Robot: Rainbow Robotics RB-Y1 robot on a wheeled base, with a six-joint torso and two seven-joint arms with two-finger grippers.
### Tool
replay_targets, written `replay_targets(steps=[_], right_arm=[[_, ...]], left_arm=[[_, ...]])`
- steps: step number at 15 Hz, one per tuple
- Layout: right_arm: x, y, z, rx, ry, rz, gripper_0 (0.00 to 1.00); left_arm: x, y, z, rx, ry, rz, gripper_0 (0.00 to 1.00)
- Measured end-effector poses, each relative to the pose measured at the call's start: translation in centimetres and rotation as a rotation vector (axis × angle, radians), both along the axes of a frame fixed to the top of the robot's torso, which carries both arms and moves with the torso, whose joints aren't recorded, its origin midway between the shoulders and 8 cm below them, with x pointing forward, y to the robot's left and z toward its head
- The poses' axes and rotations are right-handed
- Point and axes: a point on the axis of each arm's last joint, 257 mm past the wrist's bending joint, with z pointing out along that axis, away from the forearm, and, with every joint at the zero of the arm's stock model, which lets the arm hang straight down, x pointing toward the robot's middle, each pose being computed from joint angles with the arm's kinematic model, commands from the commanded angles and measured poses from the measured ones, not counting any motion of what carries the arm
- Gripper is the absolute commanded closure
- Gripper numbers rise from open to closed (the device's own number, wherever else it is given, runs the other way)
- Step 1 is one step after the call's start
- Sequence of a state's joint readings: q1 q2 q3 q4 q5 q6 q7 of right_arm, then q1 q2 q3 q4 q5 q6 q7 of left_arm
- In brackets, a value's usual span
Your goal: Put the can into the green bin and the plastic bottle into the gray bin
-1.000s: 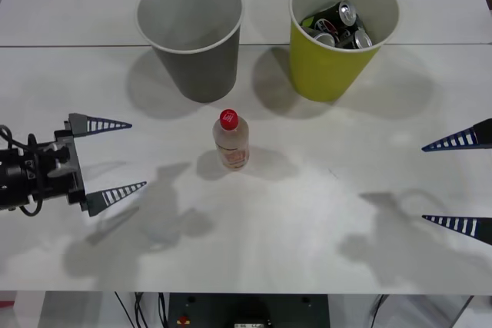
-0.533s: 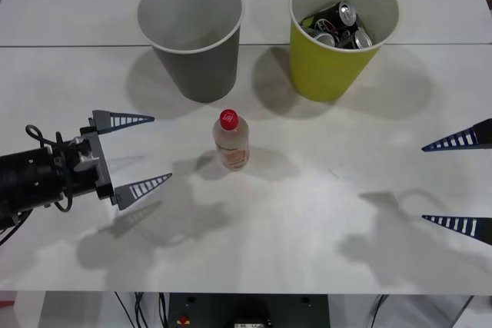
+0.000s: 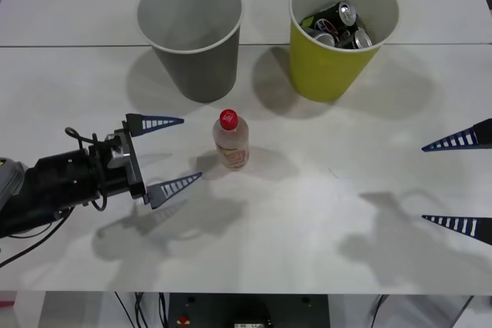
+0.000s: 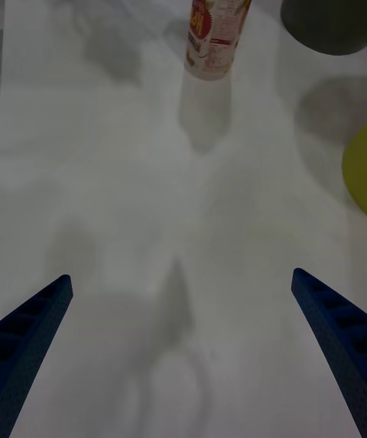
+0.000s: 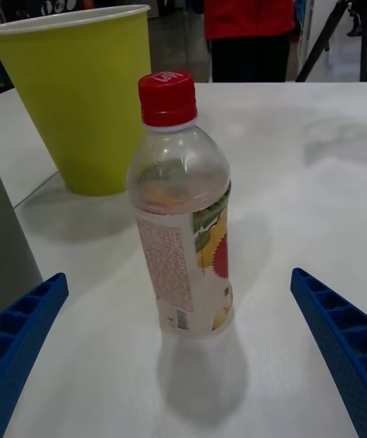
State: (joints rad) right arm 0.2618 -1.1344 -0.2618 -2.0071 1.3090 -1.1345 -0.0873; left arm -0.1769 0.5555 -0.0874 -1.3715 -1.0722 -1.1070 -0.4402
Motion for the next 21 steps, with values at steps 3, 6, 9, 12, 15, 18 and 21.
replay_targets(steps=[3,6,9,12,15,18,21], right_arm=[[0.0,0.0,0.0,0.000,0.000,0.000,0.00],[0.0,0.0,0.0,0.000,0.000,0.000,0.00],[0.0,0.0,0.0,0.000,0.000,0.000,0.00],[0.0,0.0,0.0,0.000,0.000,0.000,0.00],[0.0,0.0,0.0,0.000,0.000,0.000,0.00],[0.0,0.0,0.0,0.000,0.000,0.000,0.00],[0.0,0.0,0.0,0.000,0.000,0.000,0.00]], left_arm=[[0.1,-1.5,-0.3,-0.002,-0.001,-0.011,0.00],[0.7,-2.2,-0.6,-0.003,0.007,-0.014,0.00],[1.6,-3.0,-0.9,-0.001,0.018,-0.025,0.00],[2.1,-4.3,-0.8,-0.026,0.023,-0.030,0.00],[2.7,-6.0,-0.9,-0.021,0.015,-0.027,0.00],[3.6,-7.2,-1.1,-0.028,0.024,-0.022,0.00],[4.1,-8.9,-1.2,-0.036,0.028,-0.039,0.00]])
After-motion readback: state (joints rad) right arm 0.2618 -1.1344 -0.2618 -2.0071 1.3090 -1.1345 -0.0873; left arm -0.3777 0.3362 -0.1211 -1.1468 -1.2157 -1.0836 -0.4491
